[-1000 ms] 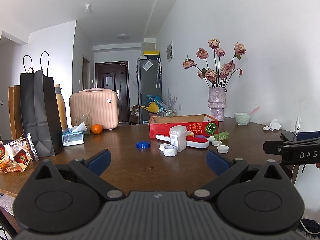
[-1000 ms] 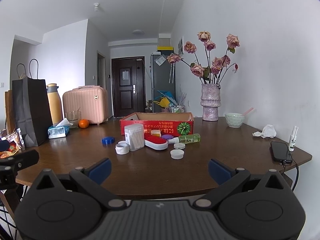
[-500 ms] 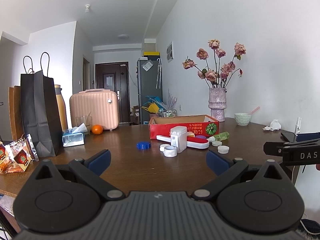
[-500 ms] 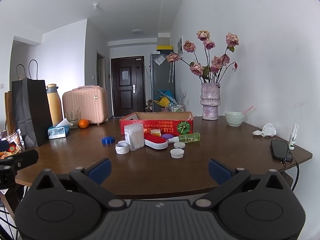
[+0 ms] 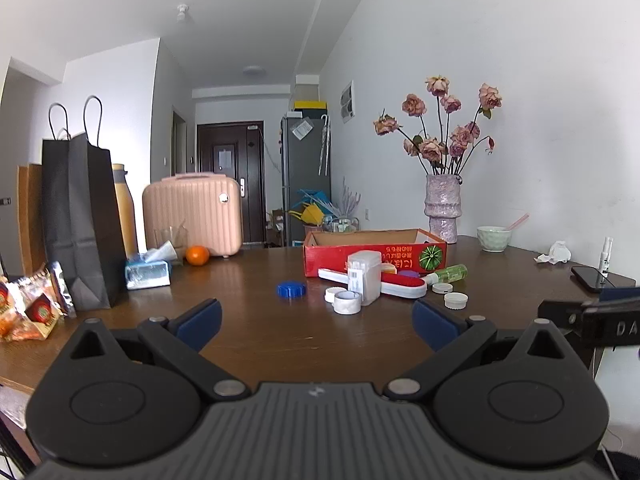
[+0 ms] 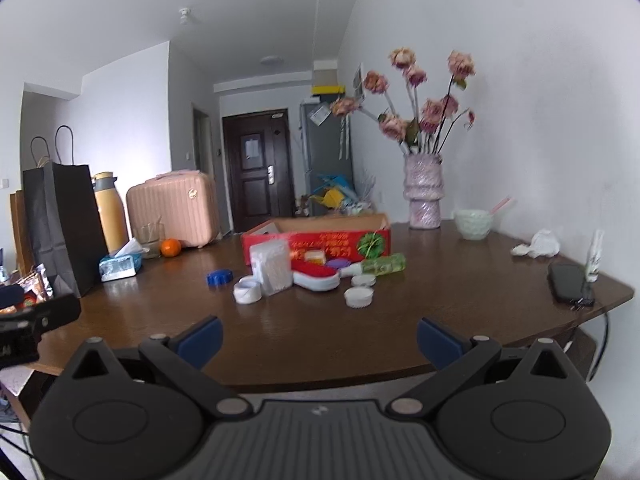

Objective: Organize rigid objects
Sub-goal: 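Grasp the white tape roll with the left gripper while the right gripper grasps a white cap, then lift the tape roll with the left gripper while the right gripper lifts the white cap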

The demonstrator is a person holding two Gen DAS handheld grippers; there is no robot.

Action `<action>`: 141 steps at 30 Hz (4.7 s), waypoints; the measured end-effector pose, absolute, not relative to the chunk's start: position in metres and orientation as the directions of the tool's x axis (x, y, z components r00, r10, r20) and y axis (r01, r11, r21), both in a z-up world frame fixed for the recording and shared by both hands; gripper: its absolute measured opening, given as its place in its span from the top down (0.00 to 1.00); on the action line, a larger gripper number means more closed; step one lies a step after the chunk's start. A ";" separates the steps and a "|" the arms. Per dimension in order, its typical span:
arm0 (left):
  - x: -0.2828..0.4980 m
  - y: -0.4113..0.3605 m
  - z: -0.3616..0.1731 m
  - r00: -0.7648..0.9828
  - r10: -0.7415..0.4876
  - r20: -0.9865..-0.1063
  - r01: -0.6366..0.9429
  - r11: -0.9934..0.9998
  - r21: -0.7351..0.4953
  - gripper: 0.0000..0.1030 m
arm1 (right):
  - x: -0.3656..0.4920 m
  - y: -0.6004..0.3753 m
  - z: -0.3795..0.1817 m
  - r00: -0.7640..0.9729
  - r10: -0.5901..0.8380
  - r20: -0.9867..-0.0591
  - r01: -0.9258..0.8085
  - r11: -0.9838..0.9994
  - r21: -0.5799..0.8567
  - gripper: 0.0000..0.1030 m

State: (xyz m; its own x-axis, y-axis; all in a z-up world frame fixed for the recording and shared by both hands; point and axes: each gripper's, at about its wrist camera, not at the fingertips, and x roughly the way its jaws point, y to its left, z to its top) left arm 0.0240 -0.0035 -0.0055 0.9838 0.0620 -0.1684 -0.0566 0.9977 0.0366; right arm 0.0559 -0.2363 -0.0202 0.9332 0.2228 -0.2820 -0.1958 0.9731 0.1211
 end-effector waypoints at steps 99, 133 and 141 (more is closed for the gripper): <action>0.123 -0.022 0.076 0.999 0.027 -0.037 -0.026 0.999 0.023 0.58 | 0.156 -0.259 0.031 0.974 0.219 -0.050 -0.221 0.974 -0.039 0.62; 0.133 0.005 0.224 0.963 0.114 0.245 -0.131 0.990 0.052 0.57 | 0.192 -0.303 0.217 0.889 0.377 0.260 -0.368 0.926 -0.086 0.62; 0.202 0.022 0.238 0.978 0.086 0.188 -0.093 0.995 0.026 0.57 | 0.276 -0.317 0.236 0.925 0.357 0.133 -0.359 0.933 -0.011 0.62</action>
